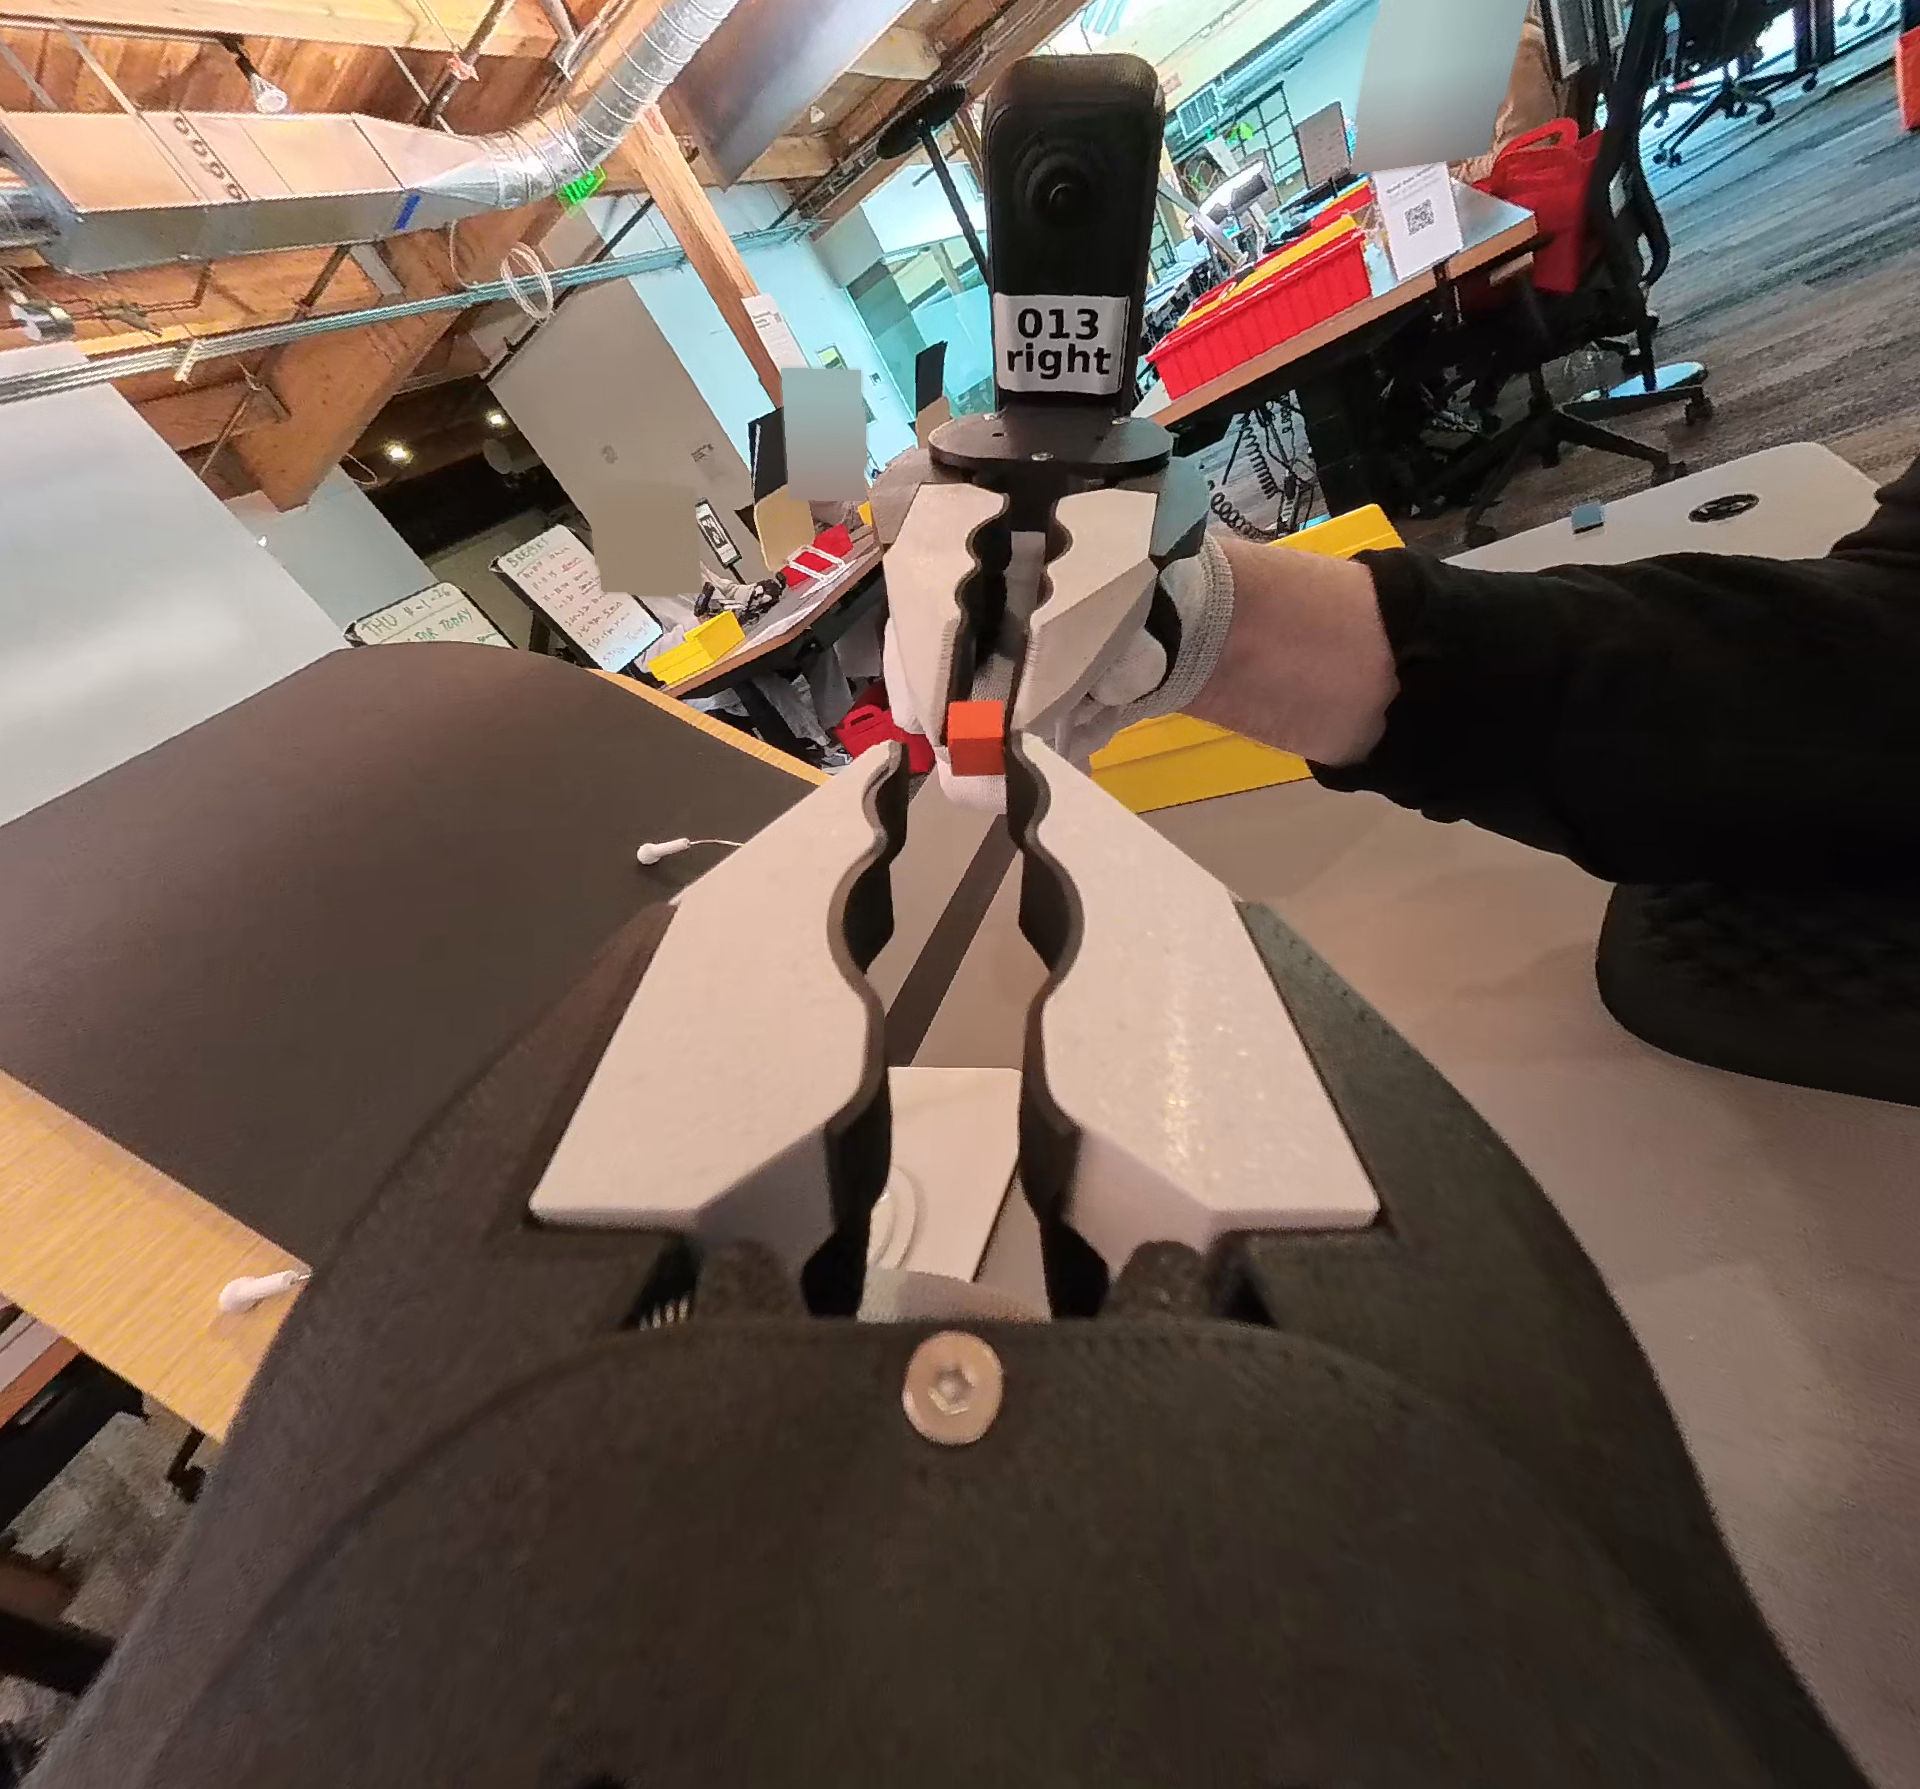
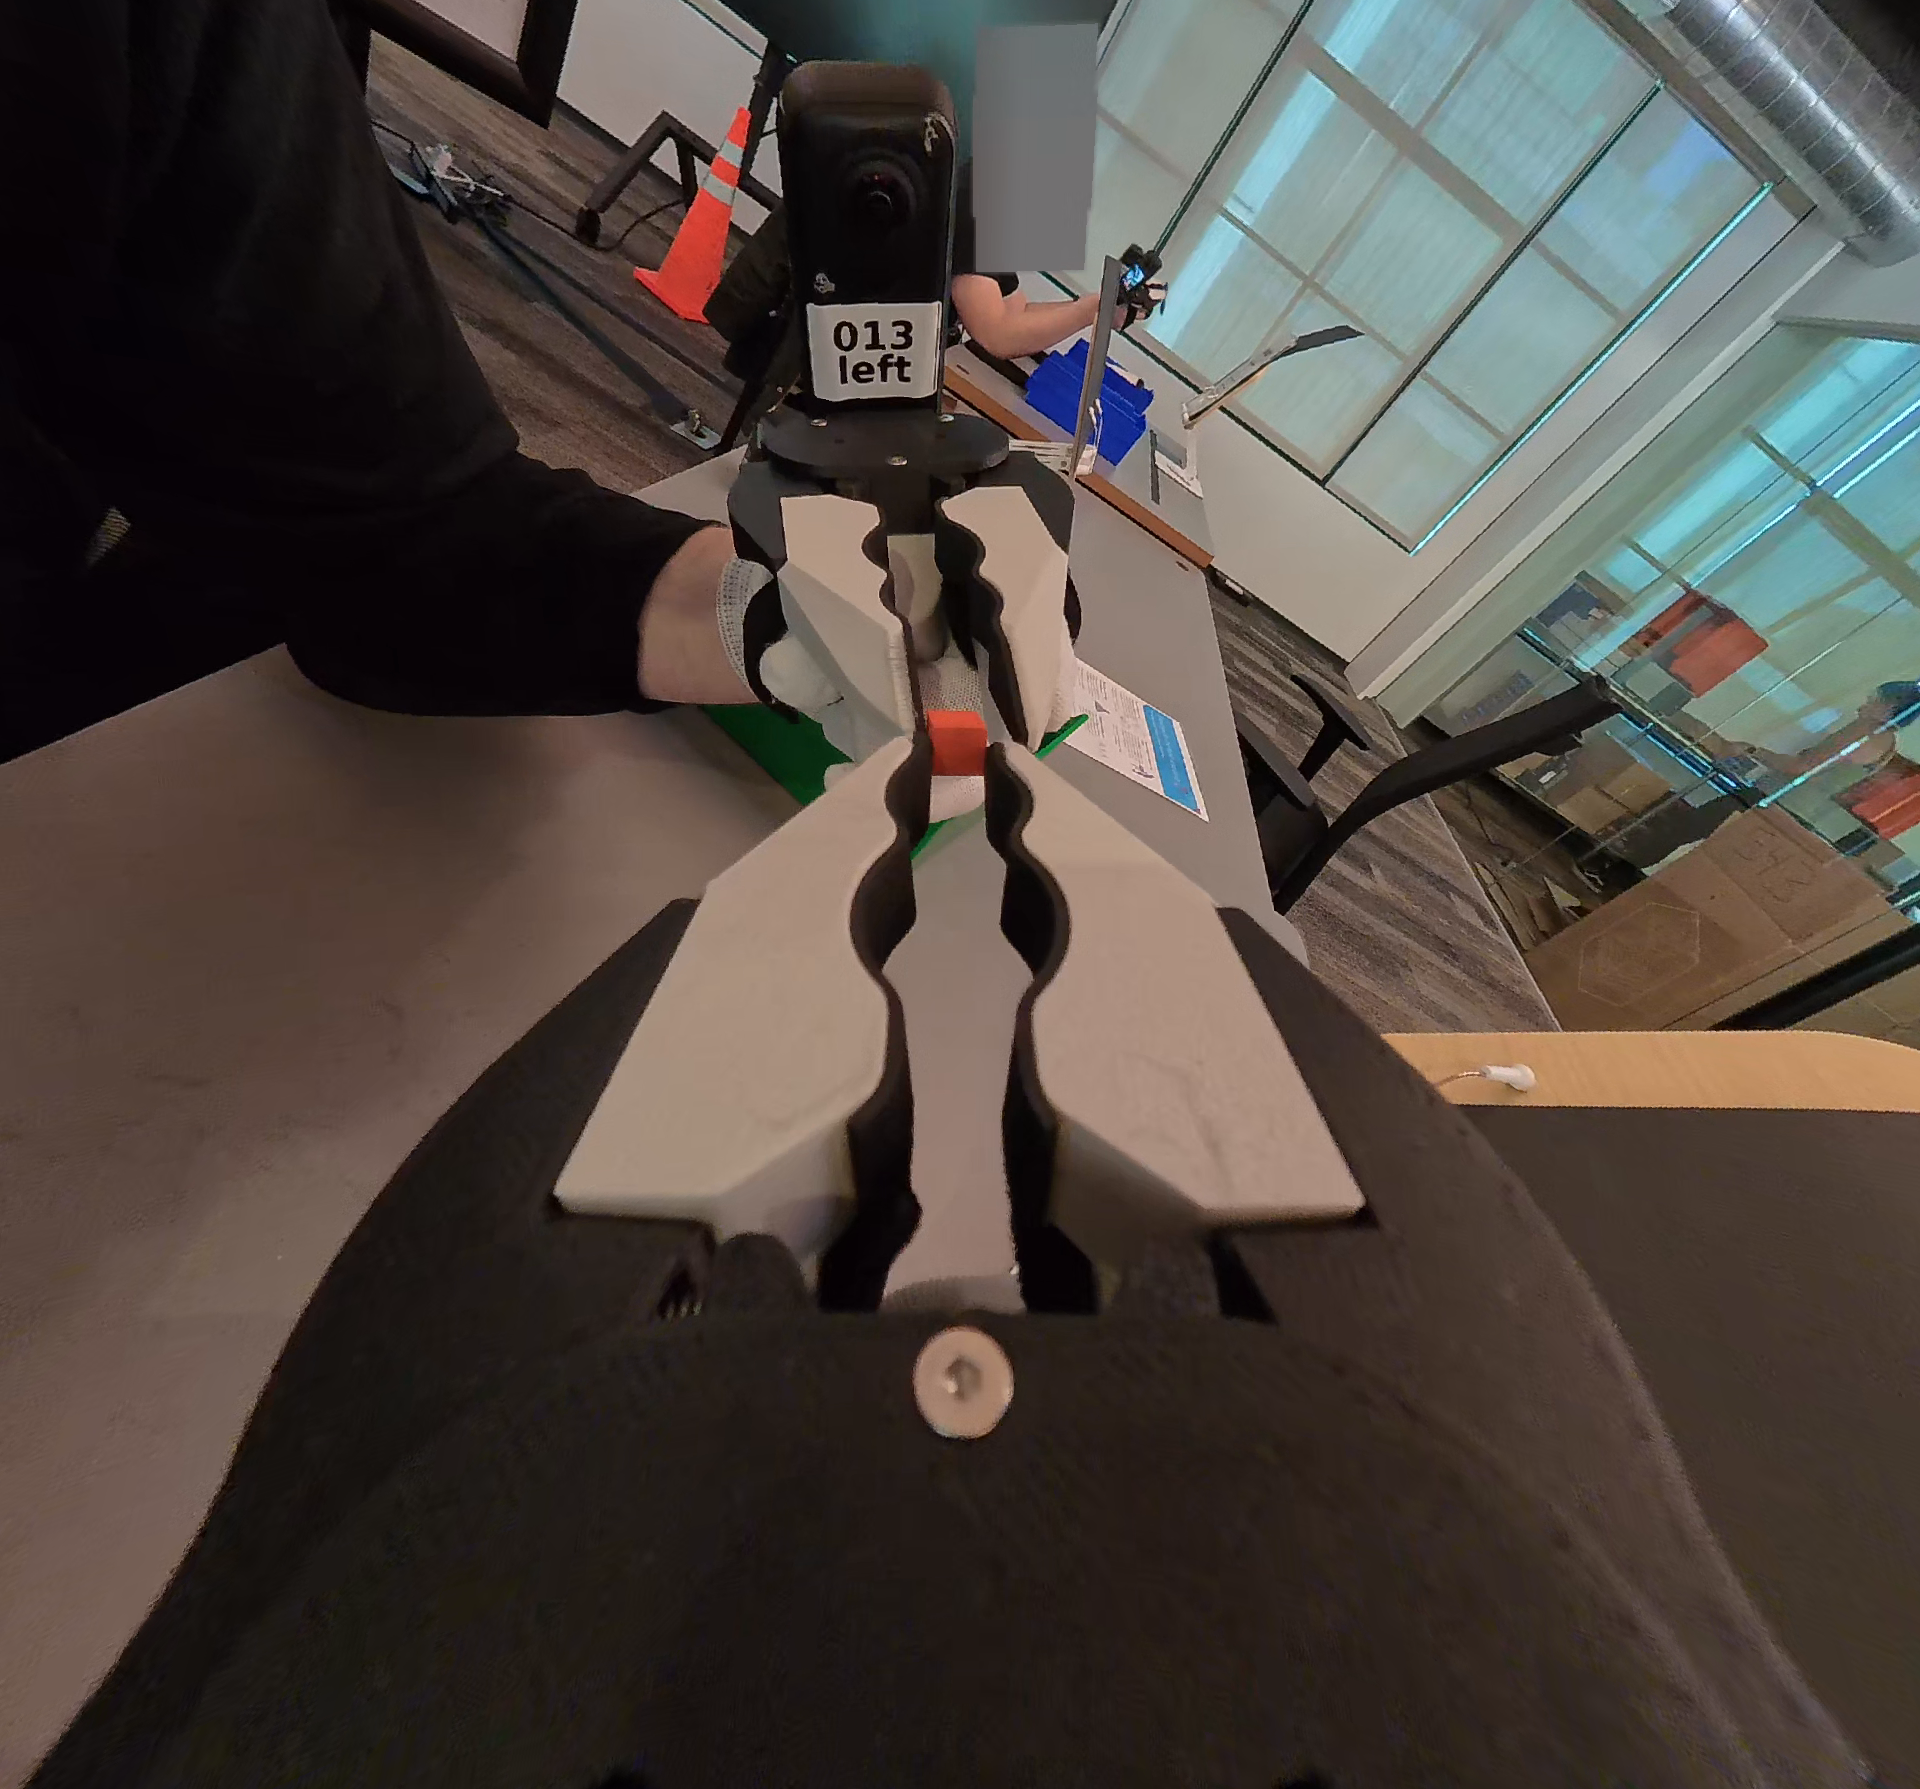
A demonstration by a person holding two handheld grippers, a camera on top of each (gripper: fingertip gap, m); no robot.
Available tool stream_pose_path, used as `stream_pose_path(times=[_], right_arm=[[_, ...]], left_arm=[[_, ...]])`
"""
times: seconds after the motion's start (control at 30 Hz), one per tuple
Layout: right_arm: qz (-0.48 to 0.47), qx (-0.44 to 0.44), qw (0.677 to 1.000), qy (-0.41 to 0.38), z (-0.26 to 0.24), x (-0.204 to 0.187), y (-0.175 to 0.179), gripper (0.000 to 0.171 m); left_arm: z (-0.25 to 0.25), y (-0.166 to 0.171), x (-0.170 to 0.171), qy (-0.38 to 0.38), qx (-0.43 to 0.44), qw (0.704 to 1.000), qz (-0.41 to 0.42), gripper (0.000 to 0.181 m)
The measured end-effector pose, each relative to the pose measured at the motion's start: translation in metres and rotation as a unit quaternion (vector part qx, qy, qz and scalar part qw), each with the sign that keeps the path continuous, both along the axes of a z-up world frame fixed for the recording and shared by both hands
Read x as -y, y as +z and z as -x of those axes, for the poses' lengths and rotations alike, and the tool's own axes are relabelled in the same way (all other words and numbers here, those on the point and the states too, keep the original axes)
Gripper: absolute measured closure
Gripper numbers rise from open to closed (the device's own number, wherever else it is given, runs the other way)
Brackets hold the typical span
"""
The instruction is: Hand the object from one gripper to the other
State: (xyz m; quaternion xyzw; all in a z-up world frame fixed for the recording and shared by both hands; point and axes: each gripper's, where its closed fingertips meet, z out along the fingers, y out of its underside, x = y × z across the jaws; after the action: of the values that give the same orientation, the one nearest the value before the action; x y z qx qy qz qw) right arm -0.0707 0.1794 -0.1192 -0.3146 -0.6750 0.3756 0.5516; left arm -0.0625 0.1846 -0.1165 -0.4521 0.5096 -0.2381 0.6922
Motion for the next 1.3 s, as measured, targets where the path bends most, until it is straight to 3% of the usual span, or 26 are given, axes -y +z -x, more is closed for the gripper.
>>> stream_pose_path(times=[1.3], right_arm=[[-0.017,-0.002,0.997,-0.075,-0.021,-0.030,0.004,0.163]], left_arm=[[-0.002,-0.011,-0.014,0.026,-0.009,1.000,0.005,0.165]])
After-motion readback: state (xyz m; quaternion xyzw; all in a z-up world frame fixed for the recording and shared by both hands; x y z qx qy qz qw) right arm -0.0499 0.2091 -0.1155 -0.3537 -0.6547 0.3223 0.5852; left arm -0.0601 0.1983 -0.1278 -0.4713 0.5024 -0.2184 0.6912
